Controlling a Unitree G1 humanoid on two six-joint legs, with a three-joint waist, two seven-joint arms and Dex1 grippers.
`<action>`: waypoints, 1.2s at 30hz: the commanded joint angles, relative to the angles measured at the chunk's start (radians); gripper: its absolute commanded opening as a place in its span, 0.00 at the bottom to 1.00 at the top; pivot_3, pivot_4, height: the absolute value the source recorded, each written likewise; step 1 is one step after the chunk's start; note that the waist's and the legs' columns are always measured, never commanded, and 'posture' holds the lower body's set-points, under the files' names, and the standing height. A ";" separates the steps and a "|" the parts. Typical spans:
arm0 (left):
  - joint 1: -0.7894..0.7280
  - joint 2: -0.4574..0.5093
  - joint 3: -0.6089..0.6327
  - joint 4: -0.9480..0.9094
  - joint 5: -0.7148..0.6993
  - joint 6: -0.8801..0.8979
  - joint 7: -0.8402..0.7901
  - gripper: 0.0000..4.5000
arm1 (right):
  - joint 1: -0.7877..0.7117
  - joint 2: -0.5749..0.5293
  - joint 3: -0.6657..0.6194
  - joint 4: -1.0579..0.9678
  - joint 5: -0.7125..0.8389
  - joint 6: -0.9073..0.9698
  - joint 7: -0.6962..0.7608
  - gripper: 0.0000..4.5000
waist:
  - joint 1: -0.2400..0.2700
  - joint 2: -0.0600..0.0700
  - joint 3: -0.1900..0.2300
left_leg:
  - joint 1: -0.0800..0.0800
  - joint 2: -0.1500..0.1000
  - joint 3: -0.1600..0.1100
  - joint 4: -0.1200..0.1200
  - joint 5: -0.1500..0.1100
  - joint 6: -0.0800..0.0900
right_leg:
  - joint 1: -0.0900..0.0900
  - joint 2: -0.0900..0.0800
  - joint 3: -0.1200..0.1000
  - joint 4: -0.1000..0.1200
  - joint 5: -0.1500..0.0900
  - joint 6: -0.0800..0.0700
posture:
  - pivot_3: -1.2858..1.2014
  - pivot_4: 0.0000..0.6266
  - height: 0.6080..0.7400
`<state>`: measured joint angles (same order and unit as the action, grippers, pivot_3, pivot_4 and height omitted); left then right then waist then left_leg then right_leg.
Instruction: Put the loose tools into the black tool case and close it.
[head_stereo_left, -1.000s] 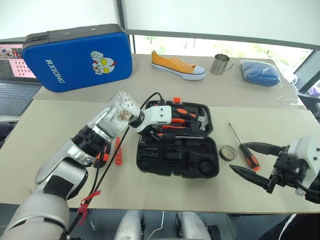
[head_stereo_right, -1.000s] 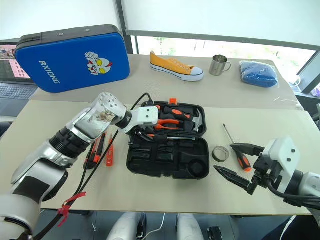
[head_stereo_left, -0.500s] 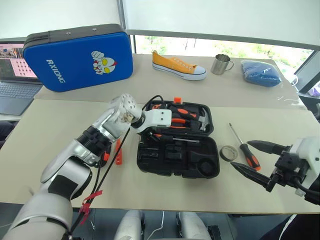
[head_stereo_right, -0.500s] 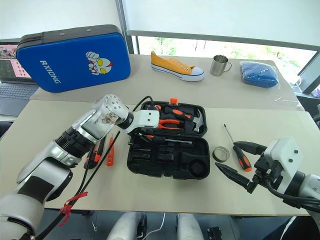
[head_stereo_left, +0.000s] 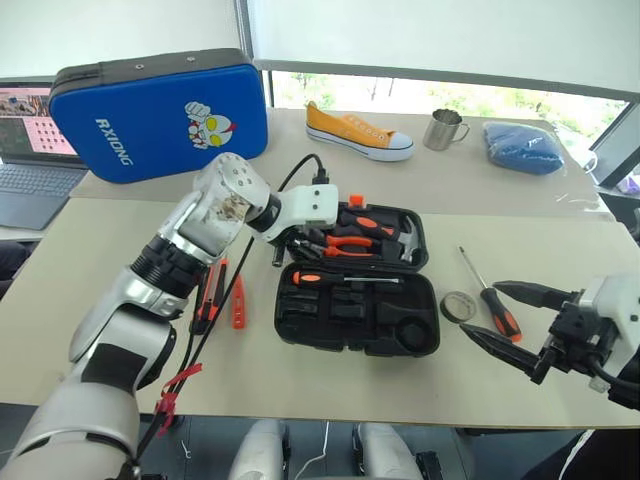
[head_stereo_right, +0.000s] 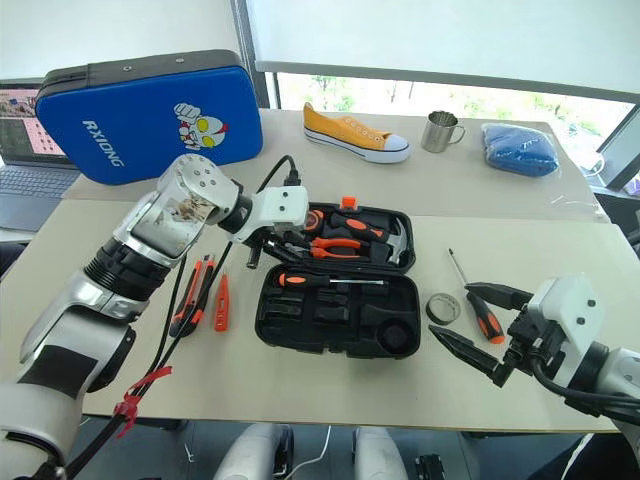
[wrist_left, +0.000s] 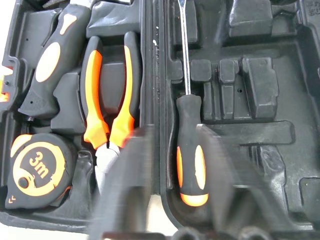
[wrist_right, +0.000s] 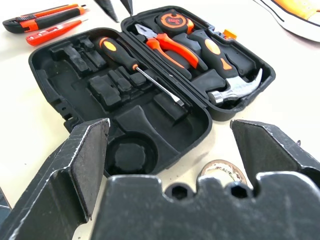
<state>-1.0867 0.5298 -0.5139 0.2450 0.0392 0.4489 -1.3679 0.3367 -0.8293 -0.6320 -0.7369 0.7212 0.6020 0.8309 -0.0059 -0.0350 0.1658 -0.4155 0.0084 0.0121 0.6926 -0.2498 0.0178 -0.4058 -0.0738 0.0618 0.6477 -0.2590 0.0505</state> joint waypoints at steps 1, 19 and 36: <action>-0.016 -0.025 -0.009 0.027 0.040 -0.088 0.027 0.01 | -0.011 -0.005 -0.003 -0.009 0.008 -0.015 0.001 1.00 | 0.001 0.000 0.000 | 0.000 0.000 0.000 0.000 0.000 0.000 | 0.000 0.000 0.000 0.000 0.000 0.000 | 0.52 0.24 1.00; 0.051 -0.097 -0.092 0.111 0.165 -0.165 0.045 0.01 | -0.003 0.000 -0.006 -0.008 0.003 -0.018 0.004 1.00 | 0.008 0.000 0.000 | 0.000 0.000 0.000 0.002 0.000 0.001 | 0.001 0.000 0.000 0.000 0.000 0.001 | 0.52 0.24 1.00; 0.075 -0.152 -0.155 0.210 0.287 -0.372 0.066 0.01 | -0.005 0.011 -0.001 -0.008 0.015 -0.015 -0.018 1.00 | 0.021 0.007 -0.004 | 0.005 -0.002 0.000 0.003 -0.001 0.001 | 0.007 -0.001 0.000 -0.001 0.001 0.003 | 0.52 0.24 1.00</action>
<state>-1.0273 0.4001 -0.6208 0.3999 0.2895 0.0912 -1.3138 0.3352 -0.8233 -0.6152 -0.7291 0.7294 0.6018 0.8241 0.0151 -0.0283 0.1614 -0.4078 0.0058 0.0115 0.6954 -0.2507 0.0194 -0.3945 -0.0752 0.0620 0.6462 -0.2587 0.0540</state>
